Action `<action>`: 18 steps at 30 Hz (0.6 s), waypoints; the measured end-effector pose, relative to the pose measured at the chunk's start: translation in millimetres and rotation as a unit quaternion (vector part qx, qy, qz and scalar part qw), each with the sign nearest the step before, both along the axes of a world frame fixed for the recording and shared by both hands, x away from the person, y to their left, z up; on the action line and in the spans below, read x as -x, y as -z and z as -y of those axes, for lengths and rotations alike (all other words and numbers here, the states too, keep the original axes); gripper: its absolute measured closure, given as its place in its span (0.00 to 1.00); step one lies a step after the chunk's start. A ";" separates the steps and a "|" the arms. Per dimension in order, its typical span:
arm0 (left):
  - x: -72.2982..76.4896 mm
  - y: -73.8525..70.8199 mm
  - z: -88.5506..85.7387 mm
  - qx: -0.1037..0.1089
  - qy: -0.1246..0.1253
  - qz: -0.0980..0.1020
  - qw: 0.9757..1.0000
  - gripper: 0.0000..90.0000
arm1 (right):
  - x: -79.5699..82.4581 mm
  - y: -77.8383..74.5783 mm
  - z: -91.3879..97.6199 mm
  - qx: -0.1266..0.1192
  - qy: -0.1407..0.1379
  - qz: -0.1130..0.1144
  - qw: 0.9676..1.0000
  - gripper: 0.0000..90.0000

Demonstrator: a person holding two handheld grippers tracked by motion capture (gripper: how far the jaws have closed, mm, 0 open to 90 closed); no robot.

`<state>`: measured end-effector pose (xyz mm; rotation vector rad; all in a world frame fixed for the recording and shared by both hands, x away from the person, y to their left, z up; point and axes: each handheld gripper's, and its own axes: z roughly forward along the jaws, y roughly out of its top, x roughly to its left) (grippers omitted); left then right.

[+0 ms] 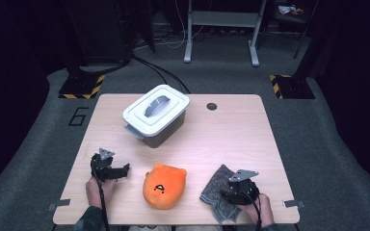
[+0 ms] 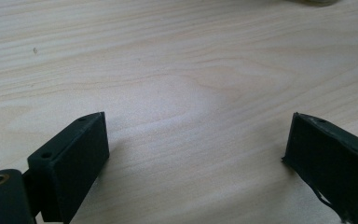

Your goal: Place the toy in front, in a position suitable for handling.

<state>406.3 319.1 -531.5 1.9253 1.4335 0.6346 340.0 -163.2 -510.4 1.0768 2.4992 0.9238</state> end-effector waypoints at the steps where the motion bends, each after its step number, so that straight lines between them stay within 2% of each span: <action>1: 0.0 0.0 0.0 0.000 0.000 0.000 1.000 0.06 | 0.0 0.0 0.9 0.002 -0.001 0.001 1.000 0.58; 5: 0.0 0.0 0.0 0.000 0.000 0.000 1.000 0.06 | 1.0 0.2 2.8 -0.004 0.001 0.005 1.000 0.71; 6: 0.0 0.0 0.0 0.000 0.000 0.000 1.000 0.06 | 1.0 0.2 2.8 -0.004 0.001 0.005 1.000 0.71; 7: 0.0 0.0 0.1 0.001 0.000 0.000 1.000 0.06 | 2.1 0.4 2.9 -0.006 0.008 0.007 1.000 0.76; 10: -0.2 0.0 0.1 0.000 0.000 0.000 1.000 0.06 | 1.4 0.5 4.6 -0.011 0.002 0.007 1.000 0.80; 13: -0.4 -0.1 0.0 -0.001 0.001 -0.001 1.000 0.06 | 3.0 0.2 4.6 -0.018 0.013 0.006 1.000 0.83; 18: -0.4 -0.1 0.1 -0.001 0.001 -0.001 1.000 0.06 | 4.5 -4.4 6.7 -0.029 0.015 0.021 0.999 0.84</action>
